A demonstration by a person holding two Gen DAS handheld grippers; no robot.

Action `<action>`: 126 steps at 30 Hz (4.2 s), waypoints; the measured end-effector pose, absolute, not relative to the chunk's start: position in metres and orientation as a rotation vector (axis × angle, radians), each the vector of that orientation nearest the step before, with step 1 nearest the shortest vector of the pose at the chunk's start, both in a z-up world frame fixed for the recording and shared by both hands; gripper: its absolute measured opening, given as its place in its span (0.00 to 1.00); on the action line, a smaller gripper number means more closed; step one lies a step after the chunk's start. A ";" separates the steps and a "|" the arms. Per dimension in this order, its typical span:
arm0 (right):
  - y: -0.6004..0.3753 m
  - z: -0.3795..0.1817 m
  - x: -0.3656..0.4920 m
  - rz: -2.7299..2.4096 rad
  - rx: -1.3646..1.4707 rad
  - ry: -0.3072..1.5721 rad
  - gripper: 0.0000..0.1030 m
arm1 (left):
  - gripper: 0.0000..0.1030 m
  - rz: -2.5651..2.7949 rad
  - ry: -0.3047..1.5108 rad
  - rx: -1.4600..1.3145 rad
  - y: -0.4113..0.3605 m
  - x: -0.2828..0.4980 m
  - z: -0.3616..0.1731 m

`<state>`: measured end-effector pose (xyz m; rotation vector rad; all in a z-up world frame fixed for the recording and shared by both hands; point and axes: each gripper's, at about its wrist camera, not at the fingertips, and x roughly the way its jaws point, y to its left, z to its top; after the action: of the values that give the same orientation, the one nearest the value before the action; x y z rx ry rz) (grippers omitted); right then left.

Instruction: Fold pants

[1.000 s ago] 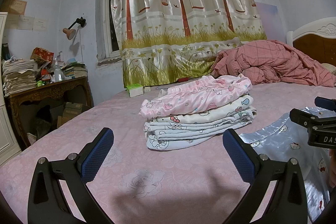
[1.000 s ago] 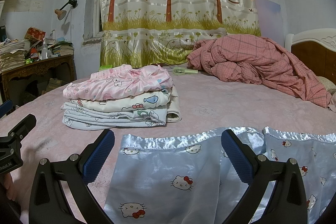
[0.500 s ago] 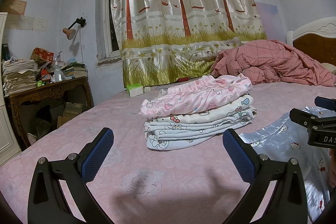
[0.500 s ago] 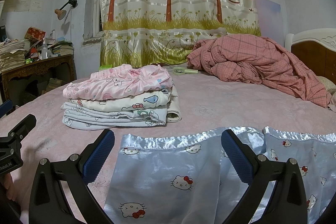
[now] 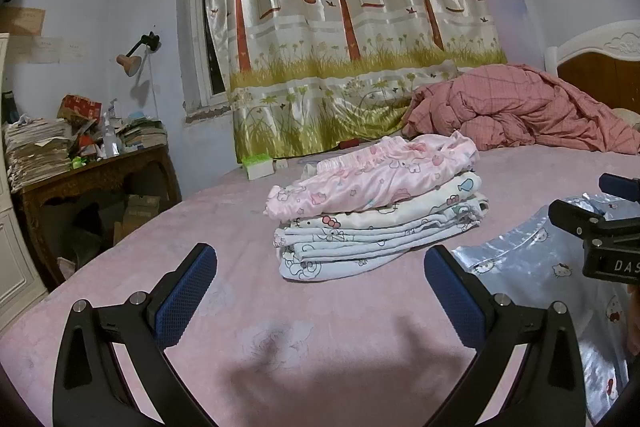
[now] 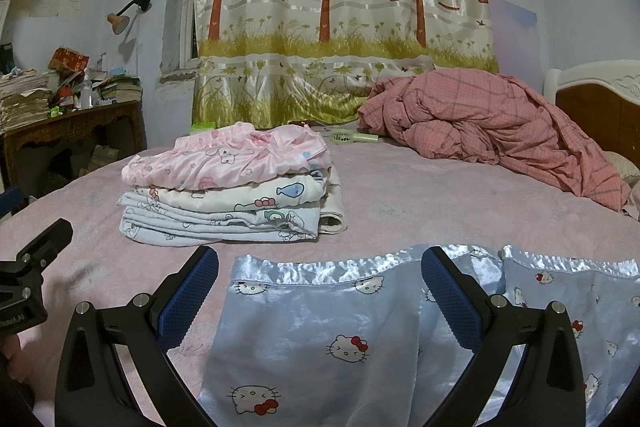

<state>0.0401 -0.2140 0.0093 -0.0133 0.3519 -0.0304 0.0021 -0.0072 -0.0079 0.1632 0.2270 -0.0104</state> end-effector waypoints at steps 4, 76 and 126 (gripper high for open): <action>-0.215 0.012 0.039 -0.031 0.004 0.350 0.99 | 1.00 -0.017 0.233 0.139 -0.004 0.001 -0.003; -0.360 0.093 0.011 -0.050 0.277 0.406 0.99 | 0.76 -0.119 0.388 0.029 -0.116 0.046 0.094; -0.376 0.043 0.094 -0.043 0.391 0.751 0.82 | 0.01 -0.082 0.849 -0.276 -0.040 0.147 -0.065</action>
<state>0.0941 -0.3761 0.0435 0.3911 0.7510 -0.0426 0.1471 -0.0400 -0.0655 -0.2758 0.8489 -0.0817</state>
